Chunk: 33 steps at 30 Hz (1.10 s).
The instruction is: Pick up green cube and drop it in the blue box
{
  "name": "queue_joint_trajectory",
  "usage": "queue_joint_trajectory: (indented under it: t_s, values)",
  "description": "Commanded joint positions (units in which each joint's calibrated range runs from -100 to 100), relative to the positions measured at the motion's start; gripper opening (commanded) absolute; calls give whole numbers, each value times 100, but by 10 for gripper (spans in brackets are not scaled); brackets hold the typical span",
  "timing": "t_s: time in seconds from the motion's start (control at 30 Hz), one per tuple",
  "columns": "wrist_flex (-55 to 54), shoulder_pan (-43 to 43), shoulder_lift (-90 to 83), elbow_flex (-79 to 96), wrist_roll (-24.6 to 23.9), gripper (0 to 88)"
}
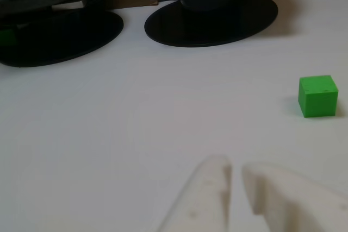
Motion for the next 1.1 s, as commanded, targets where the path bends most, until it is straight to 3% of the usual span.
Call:
queue_joint_trajectory:
  t_s: [0.0, 0.73, 1.07]
  values:
    - [14, 44, -58, 36, 10, 21]
    - [23, 150, -50, 36, 39, 21]
    - [23, 929, -50, 36, 44, 21]
